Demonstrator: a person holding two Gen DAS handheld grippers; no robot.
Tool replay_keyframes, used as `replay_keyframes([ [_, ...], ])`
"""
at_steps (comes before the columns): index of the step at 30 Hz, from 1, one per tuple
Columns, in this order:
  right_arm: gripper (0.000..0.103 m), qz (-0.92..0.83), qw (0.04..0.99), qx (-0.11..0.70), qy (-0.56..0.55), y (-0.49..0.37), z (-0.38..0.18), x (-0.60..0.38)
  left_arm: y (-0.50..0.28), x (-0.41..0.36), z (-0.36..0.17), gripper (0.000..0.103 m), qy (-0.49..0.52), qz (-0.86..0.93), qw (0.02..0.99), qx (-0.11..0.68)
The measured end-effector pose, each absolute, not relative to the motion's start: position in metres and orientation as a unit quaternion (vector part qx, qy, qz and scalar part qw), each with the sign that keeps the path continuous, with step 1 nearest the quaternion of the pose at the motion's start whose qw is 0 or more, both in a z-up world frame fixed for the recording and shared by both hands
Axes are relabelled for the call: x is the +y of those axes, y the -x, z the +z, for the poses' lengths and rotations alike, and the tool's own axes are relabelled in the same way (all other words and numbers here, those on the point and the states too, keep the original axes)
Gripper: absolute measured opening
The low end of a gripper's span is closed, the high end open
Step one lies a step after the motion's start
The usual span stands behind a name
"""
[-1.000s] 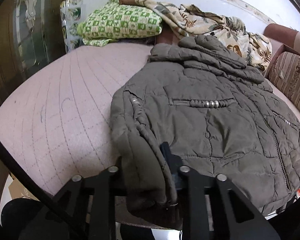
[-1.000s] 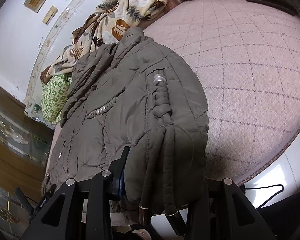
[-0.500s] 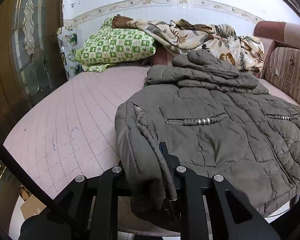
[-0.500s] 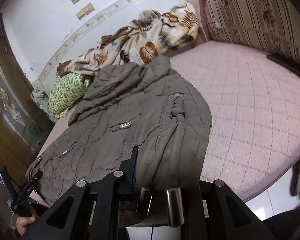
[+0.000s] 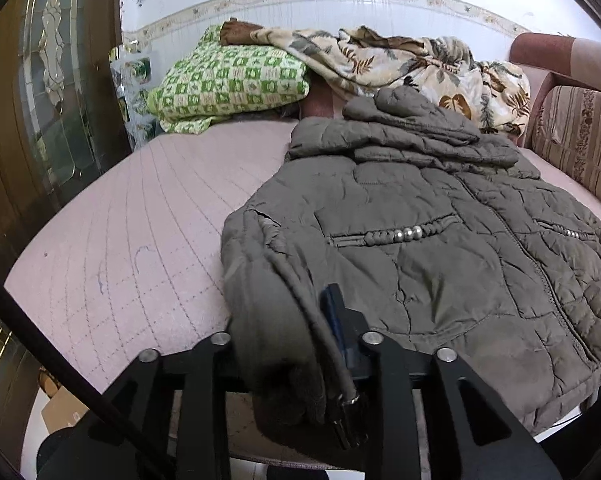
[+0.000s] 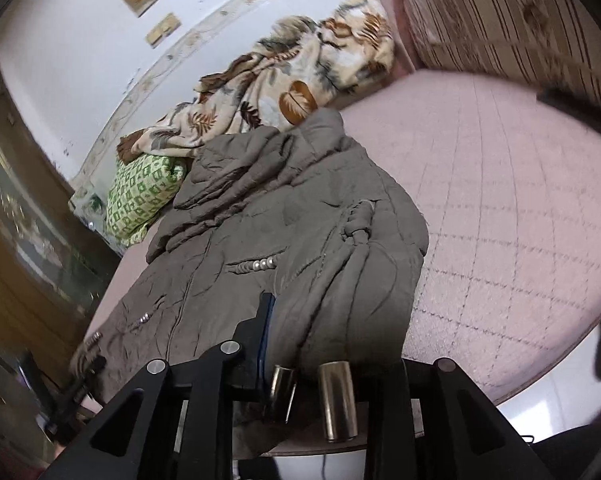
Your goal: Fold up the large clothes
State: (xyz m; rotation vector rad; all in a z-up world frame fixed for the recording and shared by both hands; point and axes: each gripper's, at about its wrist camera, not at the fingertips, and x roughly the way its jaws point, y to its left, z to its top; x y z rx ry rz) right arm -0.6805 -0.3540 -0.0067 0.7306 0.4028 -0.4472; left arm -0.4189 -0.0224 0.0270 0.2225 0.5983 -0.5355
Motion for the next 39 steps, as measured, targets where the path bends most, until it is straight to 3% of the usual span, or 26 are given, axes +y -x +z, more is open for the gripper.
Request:
replay_keyframes([
  [2, 0.031, -0.215, 0.888, 0.199, -0.355, 0.676, -0.008, -0.356, 0.412, -0.027, 0.020, 0.055, -0.105, -0.261, 0.908, 0.312],
  [3, 0.033, -0.215, 0.887, 0.202, -0.355, 0.674, -0.008, -0.357, 0.408, -0.029, 0.017, 0.059, -0.106, -0.260, 0.904, 0.322],
  [12, 0.030, -0.240, 0.877, 0.250, -0.333, 0.663, -0.019, -0.357, 0.407, -0.027, 0.008, 0.059, -0.104, -0.257, 0.901, 0.334],
  [18, 0.034, -0.237, 0.867, 0.262, -0.350, 0.663, -0.031, -0.363, 0.405, -0.028, 0.005, 0.059, -0.110, -0.252, 0.901, 0.336],
  [31, 0.031, -0.244, 0.867, 0.243, -0.361, 0.665, -0.040, -0.361, 0.406, -0.027, 0.002, 0.060, -0.105, -0.250, 0.904, 0.329],
  [32, 0.031, -0.245, 0.865, 0.248, -0.361, 0.664, -0.041, -0.361, 0.406, -0.027, 0.002, 0.059, -0.107, -0.250, 0.905, 0.328],
  [36, 0.028, -0.253, 0.865, 0.261, -0.347, 0.660, -0.039, -0.359, 0.410, -0.028, 0.004, 0.029, -0.119, -0.251, 0.908, 0.315],
  [39, 0.022, -0.260, 0.875, 0.261, -0.315, 0.657, -0.032, -0.351, 0.409, -0.025, 0.007, 0.022, -0.110, -0.252, 0.909, 0.312],
])
